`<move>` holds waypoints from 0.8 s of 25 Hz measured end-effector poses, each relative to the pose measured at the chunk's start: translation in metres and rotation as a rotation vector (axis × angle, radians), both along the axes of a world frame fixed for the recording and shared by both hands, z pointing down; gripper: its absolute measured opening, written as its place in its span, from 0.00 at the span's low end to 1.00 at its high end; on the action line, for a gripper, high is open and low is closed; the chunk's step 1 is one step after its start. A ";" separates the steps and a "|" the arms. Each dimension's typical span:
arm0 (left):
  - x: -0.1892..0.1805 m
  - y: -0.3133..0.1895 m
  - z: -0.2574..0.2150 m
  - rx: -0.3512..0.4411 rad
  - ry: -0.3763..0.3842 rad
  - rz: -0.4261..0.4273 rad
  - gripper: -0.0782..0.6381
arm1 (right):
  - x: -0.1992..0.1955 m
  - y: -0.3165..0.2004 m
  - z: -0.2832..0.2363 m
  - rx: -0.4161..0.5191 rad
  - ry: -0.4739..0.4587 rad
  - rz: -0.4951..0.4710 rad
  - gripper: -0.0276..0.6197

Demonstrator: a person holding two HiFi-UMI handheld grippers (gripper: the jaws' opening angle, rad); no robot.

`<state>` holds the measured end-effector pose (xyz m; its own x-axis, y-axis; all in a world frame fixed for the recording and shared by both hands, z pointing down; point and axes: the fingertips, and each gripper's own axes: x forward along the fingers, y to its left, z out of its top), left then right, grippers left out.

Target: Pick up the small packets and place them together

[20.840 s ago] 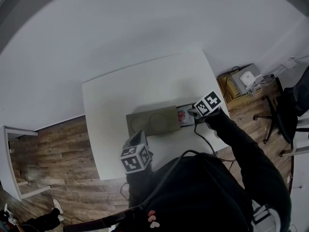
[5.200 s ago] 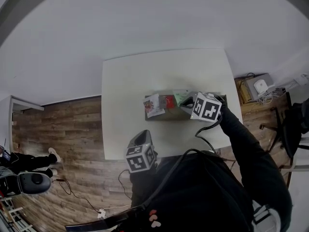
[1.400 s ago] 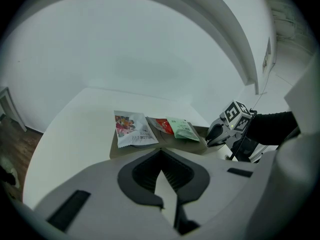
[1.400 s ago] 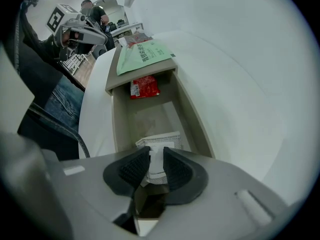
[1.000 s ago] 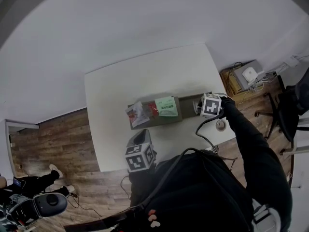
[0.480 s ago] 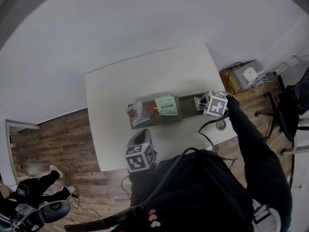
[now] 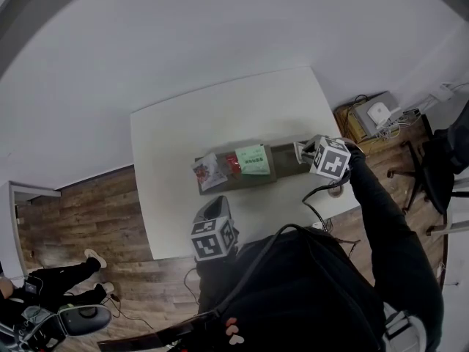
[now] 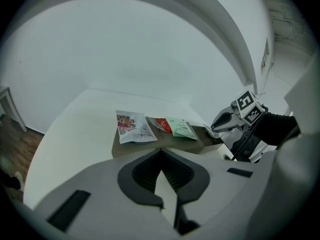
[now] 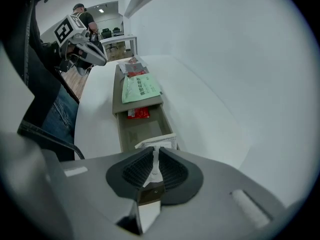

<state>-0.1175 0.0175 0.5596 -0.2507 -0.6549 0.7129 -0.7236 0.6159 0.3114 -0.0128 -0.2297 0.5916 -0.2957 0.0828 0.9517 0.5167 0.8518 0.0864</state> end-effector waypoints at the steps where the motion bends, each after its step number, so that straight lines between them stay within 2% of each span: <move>1: 0.000 0.001 0.000 0.000 -0.001 -0.001 0.11 | -0.003 0.001 -0.004 0.005 -0.016 -0.004 0.10; 12: 0.004 0.010 -0.003 0.006 -0.006 -0.020 0.11 | -0.042 0.024 -0.049 0.032 -0.192 -0.063 0.10; 20: 0.006 0.018 -0.003 0.009 -0.008 -0.037 0.11 | -0.065 0.052 -0.071 0.029 -0.268 -0.122 0.10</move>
<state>-0.1114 0.0356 0.5563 -0.2805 -0.6516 0.7048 -0.7026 0.6396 0.3117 -0.0774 -0.1778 0.5210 -0.5263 0.1072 0.8435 0.5707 0.7799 0.2570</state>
